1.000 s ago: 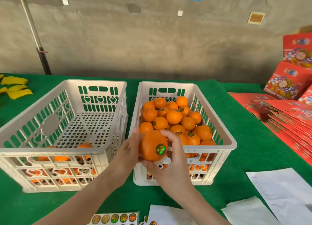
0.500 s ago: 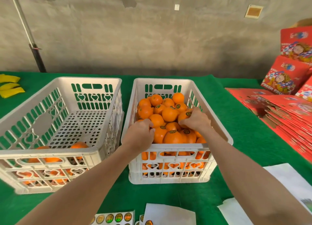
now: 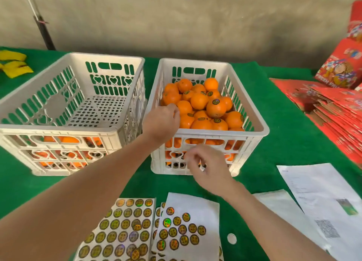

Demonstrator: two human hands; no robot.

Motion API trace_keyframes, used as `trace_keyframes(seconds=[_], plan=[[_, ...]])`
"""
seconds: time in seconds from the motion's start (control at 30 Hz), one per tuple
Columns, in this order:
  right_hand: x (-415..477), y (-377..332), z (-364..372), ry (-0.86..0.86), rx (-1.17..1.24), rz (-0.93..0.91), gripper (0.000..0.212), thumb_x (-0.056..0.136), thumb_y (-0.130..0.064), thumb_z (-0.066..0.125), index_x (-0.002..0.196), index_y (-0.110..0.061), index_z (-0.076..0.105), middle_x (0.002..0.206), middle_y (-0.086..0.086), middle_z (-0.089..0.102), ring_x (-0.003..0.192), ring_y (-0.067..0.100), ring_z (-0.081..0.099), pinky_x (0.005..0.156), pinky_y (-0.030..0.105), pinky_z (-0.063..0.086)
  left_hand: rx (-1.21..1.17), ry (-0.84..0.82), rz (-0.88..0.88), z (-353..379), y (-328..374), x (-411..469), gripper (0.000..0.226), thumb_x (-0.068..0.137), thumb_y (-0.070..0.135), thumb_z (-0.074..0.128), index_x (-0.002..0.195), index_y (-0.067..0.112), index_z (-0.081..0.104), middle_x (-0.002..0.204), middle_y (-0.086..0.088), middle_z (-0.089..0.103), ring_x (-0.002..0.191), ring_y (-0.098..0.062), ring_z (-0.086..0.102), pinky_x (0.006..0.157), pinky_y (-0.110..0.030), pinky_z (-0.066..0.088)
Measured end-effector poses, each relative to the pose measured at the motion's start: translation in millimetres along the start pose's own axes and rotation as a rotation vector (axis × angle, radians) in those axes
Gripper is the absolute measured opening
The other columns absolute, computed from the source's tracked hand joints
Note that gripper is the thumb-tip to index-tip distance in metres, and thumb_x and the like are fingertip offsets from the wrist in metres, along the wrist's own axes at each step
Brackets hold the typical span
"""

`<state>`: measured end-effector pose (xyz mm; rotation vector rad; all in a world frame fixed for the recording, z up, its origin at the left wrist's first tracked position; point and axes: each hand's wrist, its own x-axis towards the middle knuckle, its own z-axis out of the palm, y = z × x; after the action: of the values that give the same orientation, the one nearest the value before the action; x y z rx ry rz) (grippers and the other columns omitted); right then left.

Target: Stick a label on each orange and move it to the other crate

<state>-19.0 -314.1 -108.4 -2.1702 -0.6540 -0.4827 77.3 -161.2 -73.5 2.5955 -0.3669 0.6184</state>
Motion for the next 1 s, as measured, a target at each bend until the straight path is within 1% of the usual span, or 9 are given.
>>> trace_keyframes(seconds=[0.1, 0.17, 0.27, 0.37, 0.43, 0.53, 0.67, 0.83, 1.0], plan=[[-41, 23, 38, -0.677, -0.259, 0.398, 0.037, 0.092, -0.037, 0.054, 0.112, -0.007, 0.061, 0.108, 0.010, 0.061, 0.100, 0.022, 0.055, 0.087, 0.035, 0.046, 0.029, -0.040, 0.014, -4, 3, -3, 0.027, 0.099, 0.025, 0.040, 0.104, 0.013, 0.063, 0.079, -0.007, 0.065, 0.071, -0.024, 0.060, 0.059, -0.036, 0.050], [-52, 39, 52, -0.865, -0.390, 0.548, 0.057, 0.090, -0.049, 0.052, 0.128, -0.006, 0.052, 0.123, 0.013, 0.051, 0.117, 0.028, 0.045, 0.099, 0.038, 0.041, -0.012, -0.054, -0.001, -6, 6, -7, 0.025, 0.099, 0.026, 0.042, 0.111, 0.014, 0.061, 0.084, -0.008, 0.065, 0.076, -0.024, 0.060, 0.063, -0.036, 0.050], [-56, 47, 69, -0.860, -0.408, 0.572, 0.052, 0.084, -0.054, 0.057, 0.110, -0.010, 0.058, 0.112, 0.010, 0.047, 0.110, 0.028, 0.042, 0.093, 0.039, 0.042, -0.157, -0.044, 0.030, -8, 10, -23, 0.027, 0.097, 0.016, 0.048, 0.121, 0.008, 0.057, 0.102, -0.011, 0.063, 0.096, -0.026, 0.059, 0.083, -0.036, 0.048], [-55, 45, 76, -0.816, -0.377, 0.569, 0.034, 0.082, -0.041, 0.062, 0.066, -0.015, 0.047, 0.083, 0.002, 0.039, 0.095, 0.024, 0.044, 0.076, 0.033, 0.038, -0.141, 0.065, 0.380, -8, 8, -63, 0.028, 0.085, -0.003, 0.060, 0.113, -0.004, 0.061, 0.111, -0.021, 0.060, 0.105, -0.034, 0.057, 0.090, -0.037, 0.044], [-54, 46, 75, -0.773, -0.325, 0.571, 0.029, 0.082, -0.037, 0.063, 0.074, -0.011, 0.056, 0.089, 0.004, 0.045, 0.095, 0.025, 0.047, 0.078, 0.034, 0.041, -0.178, 0.043, 0.441, 2, -1, -99, 0.026, 0.082, -0.003, 0.063, 0.108, -0.002, 0.065, 0.108, -0.016, 0.062, 0.100, -0.028, 0.059, 0.088, -0.037, 0.049], [-52, 48, 65, -0.645, -0.214, 0.531, 0.025, 0.085, -0.036, 0.064, 0.093, -0.012, 0.060, 0.103, 0.004, 0.053, 0.100, 0.022, 0.050, 0.087, 0.033, 0.041, -0.335, -0.233, -0.126, 18, -11, -142, 0.026, 0.087, 0.010, 0.064, 0.113, 0.009, 0.061, 0.102, -0.001, 0.061, 0.093, -0.016, 0.058, 0.086, -0.033, 0.052], [-51, 46, 50, -0.525, -0.149, 0.455, 0.026, 0.085, -0.035, 0.066, 0.096, -0.012, 0.060, 0.097, -0.002, 0.052, 0.099, 0.019, 0.051, 0.078, 0.026, 0.034, -0.717, -0.557, -0.847, 34, -19, -158, 0.017, 0.089, 0.016, 0.065, 0.104, 0.007, 0.066, 0.087, -0.008, 0.072, 0.077, -0.017, 0.067, 0.071, -0.025, 0.053], [-63, 36, 42, -0.279, -0.223, 0.329, 0.040, 0.083, -0.028, 0.069, 0.119, -0.015, 0.057, 0.121, 0.004, 0.055, 0.116, 0.022, 0.047, 0.098, 0.035, 0.035, -0.927, -0.499, -1.017, 35, -11, -157, 0.007, 0.086, 0.001, 0.064, 0.091, -0.003, 0.067, 0.069, -0.011, 0.072, 0.058, -0.018, 0.069, 0.053, -0.023, 0.054], [-80, 22, 55, -0.242, -0.306, 0.237, 0.020, 0.082, -0.026, 0.069, 0.098, -0.013, 0.069, 0.097, 0.006, 0.062, 0.095, 0.025, 0.056, 0.087, 0.032, 0.037, -0.917, -0.506, -1.052, 34, -5, -152, 0.005, 0.087, 0.000, 0.061, 0.085, -0.001, 0.066, 0.064, -0.011, 0.070, 0.052, -0.018, 0.066, 0.048, -0.023, 0.053]])
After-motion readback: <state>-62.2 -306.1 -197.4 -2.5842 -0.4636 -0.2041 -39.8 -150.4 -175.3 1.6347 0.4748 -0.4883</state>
